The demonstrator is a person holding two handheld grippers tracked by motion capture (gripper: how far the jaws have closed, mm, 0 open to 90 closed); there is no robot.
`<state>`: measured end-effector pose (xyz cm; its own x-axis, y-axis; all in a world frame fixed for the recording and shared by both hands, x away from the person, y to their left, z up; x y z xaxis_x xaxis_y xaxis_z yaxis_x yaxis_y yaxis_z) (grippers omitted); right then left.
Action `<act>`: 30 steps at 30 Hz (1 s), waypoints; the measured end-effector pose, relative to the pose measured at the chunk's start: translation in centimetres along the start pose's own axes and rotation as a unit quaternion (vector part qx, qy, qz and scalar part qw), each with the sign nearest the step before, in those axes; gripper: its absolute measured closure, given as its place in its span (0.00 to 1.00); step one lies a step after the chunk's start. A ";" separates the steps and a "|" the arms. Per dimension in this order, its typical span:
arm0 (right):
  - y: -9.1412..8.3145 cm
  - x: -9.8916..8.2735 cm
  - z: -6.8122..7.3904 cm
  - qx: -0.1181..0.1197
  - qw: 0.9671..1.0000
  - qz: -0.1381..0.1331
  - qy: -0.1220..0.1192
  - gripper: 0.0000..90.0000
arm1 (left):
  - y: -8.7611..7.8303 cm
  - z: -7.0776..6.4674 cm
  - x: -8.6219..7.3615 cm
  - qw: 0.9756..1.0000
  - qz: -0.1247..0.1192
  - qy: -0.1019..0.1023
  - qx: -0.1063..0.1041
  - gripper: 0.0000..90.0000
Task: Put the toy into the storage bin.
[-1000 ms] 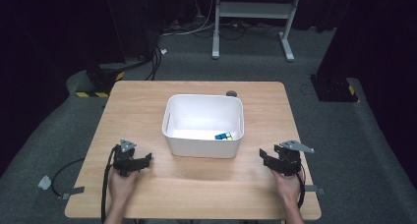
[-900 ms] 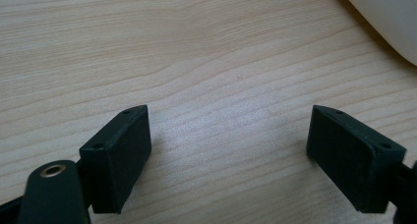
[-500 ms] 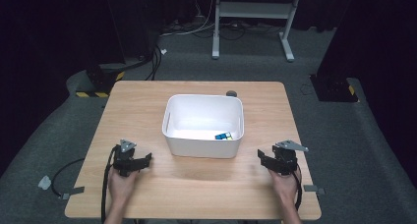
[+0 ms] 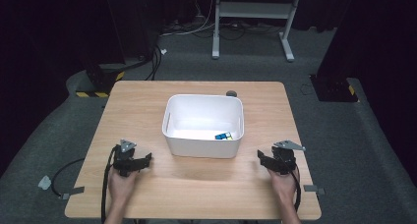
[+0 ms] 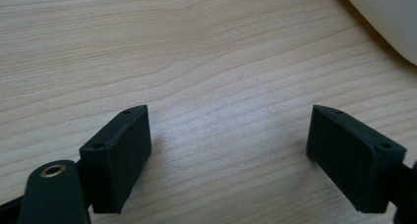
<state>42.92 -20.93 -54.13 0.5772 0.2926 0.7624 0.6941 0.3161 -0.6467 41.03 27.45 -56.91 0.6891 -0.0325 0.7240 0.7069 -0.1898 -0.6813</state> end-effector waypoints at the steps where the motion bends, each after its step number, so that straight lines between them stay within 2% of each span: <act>1: 0.0 0.0 0.0 -0.001 1.000 0.002 0.000 0.39 | 0.0 0.0 0.0 1.000 0.000 0.000 0.000 0.19; 10: 0.4 -0.2 -0.2 -0.013 1.000 0.010 -0.010 0.39 | 0.0 0.0 0.0 1.000 0.001 0.001 0.000 0.19; 30: 1.1 -0.6 -0.6 -0.029 0.999 0.017 -0.012 0.39 | 0.0 0.0 0.0 1.000 0.000 0.003 0.000 0.19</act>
<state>43.56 -21.32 -55.30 0.5908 0.3239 0.7389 0.6983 0.2535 -0.6694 40.98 27.42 -56.91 0.6883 -0.0383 0.7244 0.7066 -0.1908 -0.6814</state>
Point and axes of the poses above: each handheld gripper's, and its own axes: y roughly forward along the jaws, x roughly out of its top, z roughly to its left, the point moved 6 cm from there along y, roughly forward along the jaws, and after that the axes turned 8 degrees about -y, right-handed, at the moved point
